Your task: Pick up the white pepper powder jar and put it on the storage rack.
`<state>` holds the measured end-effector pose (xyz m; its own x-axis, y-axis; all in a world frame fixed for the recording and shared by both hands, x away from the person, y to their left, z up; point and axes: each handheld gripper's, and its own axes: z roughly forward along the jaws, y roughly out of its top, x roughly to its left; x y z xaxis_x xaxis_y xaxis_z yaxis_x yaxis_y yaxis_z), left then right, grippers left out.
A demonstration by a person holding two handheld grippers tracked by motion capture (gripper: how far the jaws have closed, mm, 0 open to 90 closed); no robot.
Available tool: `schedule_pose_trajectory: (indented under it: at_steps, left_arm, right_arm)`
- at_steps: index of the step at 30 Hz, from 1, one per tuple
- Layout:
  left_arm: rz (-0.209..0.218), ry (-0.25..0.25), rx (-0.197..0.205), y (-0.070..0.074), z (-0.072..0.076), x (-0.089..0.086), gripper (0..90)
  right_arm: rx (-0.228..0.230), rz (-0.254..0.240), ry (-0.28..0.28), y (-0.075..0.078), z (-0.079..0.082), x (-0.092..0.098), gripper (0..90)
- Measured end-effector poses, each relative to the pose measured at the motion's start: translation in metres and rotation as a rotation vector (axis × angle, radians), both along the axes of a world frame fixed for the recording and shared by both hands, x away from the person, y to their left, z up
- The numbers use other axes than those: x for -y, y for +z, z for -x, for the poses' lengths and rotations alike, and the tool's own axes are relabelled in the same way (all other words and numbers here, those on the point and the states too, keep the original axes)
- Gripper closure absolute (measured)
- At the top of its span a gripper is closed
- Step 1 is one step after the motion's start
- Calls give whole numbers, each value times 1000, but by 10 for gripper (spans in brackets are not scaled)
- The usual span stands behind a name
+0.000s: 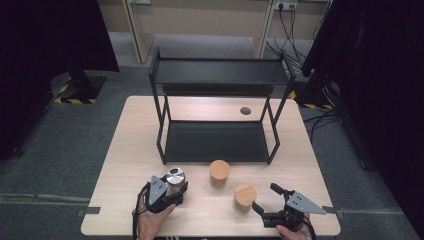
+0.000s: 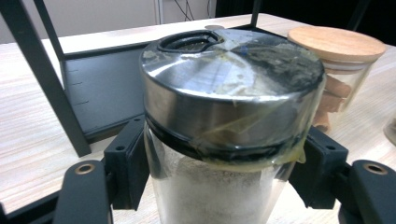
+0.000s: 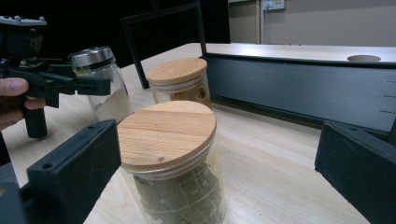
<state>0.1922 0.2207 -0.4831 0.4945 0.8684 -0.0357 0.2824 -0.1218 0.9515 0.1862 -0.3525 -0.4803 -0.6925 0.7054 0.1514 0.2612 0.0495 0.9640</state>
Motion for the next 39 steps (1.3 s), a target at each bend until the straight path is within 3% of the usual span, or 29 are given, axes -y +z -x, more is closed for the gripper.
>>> schedule_pose_trajectory:
  at_steps: [19, 39]
  left_arm:
    - [-1, -19, 4, 12, -15, 4, 305]
    - [-1, -29, 24, 41, -46, 9, 305]
  right_arm:
    - [-1, -7, -6, 0, 1, 1, 7]
    - [4, -12, -6, 0, 1, 3, 7]
